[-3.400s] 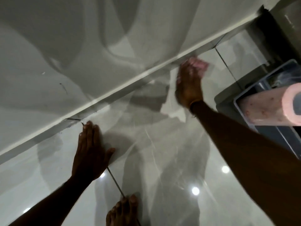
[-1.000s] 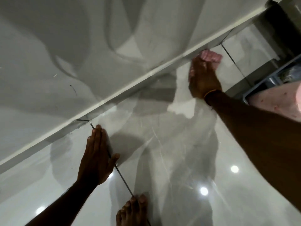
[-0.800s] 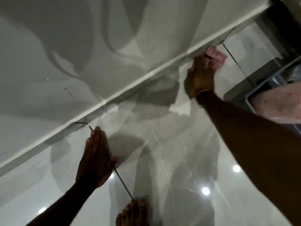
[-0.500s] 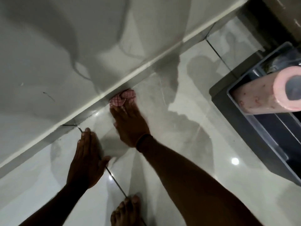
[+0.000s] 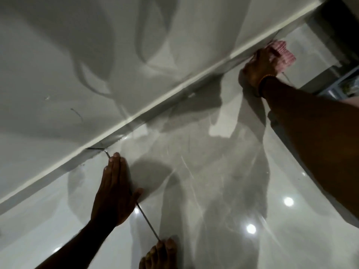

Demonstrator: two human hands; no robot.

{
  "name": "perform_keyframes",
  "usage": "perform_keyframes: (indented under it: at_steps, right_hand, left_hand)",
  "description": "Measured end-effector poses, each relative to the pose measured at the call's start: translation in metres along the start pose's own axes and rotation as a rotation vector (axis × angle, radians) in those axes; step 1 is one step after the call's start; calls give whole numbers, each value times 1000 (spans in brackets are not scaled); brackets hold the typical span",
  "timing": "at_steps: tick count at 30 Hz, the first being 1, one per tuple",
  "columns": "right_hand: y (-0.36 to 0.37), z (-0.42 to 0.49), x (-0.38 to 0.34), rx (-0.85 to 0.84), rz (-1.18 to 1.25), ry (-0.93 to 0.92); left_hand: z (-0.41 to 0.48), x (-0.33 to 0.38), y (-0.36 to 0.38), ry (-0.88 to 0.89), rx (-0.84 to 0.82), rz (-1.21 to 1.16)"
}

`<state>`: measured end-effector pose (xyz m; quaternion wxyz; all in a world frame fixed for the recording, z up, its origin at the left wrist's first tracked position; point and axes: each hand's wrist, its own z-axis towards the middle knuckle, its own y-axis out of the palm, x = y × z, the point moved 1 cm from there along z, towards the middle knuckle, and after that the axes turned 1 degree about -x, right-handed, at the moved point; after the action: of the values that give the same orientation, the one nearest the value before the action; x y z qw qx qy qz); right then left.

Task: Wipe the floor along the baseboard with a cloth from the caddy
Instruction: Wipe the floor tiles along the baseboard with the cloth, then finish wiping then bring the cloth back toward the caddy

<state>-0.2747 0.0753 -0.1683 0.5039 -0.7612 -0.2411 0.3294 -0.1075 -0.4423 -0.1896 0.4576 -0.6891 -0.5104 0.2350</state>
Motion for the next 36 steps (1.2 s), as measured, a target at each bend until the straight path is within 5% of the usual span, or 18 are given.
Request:
perform_keyframes:
  at_steps: [6,12,19,24,36]
  right_hand:
    - [71,-126,-59,137,6,-266]
    - [142,-290,-143,-182,59,-568]
    - [142,-312,-145,-499,84,-953]
    - [73,-331,-93,-445,429,-543]
    - [-154,-408,105,-71,536,-21]
  left_hand:
    - [-1,2,-7,24,5,20]
    - [-3,15,-13,-15,12,6]
    - [-10,18,-24,-30,-49,33]
    - [-29,49,-68,85,-20,33]
    - [-84,270,-187,552,-22,121]
